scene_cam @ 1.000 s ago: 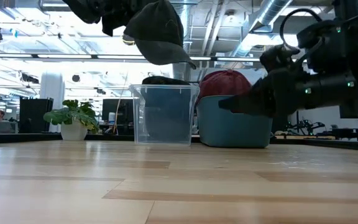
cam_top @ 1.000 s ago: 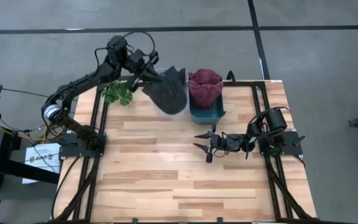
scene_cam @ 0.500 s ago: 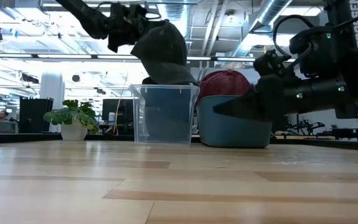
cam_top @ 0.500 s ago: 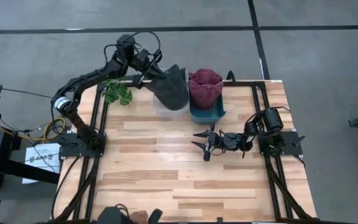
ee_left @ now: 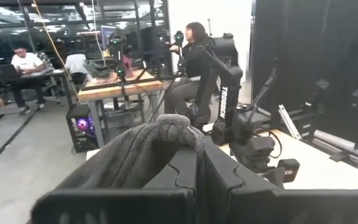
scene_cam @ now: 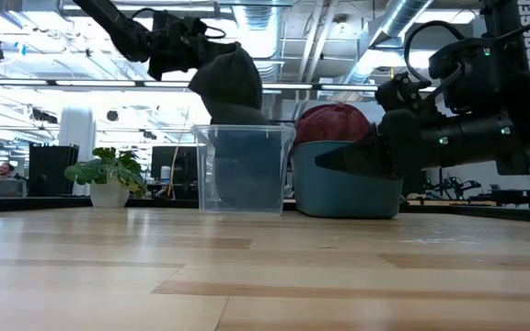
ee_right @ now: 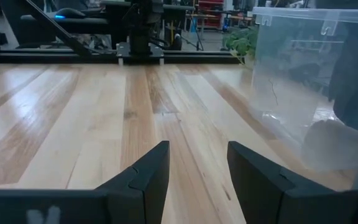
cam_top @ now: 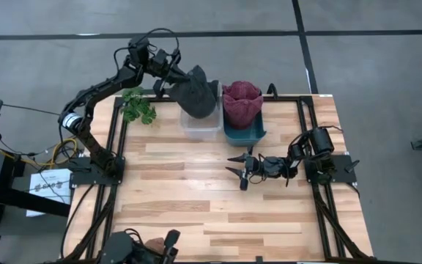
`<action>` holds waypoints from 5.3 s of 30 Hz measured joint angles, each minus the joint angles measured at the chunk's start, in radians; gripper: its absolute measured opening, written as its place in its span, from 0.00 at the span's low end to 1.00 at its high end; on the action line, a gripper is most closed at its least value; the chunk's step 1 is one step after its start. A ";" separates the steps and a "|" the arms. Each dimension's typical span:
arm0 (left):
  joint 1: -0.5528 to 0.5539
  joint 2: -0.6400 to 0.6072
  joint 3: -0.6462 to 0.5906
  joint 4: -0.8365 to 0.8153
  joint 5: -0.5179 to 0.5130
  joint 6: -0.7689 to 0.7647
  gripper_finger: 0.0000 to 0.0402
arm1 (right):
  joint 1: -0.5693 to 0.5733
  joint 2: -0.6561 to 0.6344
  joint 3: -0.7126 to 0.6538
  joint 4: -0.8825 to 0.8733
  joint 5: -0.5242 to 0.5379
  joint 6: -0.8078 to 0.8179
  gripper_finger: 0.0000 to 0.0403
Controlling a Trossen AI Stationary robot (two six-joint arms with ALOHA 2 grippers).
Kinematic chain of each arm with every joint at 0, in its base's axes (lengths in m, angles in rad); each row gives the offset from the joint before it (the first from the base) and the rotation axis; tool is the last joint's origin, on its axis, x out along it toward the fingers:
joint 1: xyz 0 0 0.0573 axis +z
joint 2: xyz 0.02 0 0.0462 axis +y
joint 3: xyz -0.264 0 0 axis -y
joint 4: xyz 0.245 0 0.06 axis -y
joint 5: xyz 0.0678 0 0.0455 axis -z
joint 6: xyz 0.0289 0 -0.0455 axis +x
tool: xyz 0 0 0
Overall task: Pick & Place hat
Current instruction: Put the black cap into the transparent bin, then return to Home Position
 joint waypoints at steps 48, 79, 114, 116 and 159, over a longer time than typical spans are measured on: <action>-0.389 -0.135 -0.001 -0.799 -0.847 0.664 0.02 | -0.002 0.000 0.000 0.000 0.001 0.000 0.38; -0.440 -0.061 -0.001 -0.634 -1.476 1.046 0.03 | -0.001 -0.001 0.000 -0.030 0.002 0.006 0.39; -0.440 -0.066 -0.001 -0.718 -1.306 0.603 0.28 | 0.000 -0.001 0.000 -0.030 -0.051 0.019 0.39; -0.440 -0.069 -0.001 -0.718 -1.306 0.578 0.31 | 0.000 -0.001 0.000 -0.030 -0.051 0.019 0.39; -0.995 -0.754 -0.480 -0.414 -1.334 -0.259 0.35 | -0.013 -0.001 -0.001 -0.004 -0.103 0.204 0.38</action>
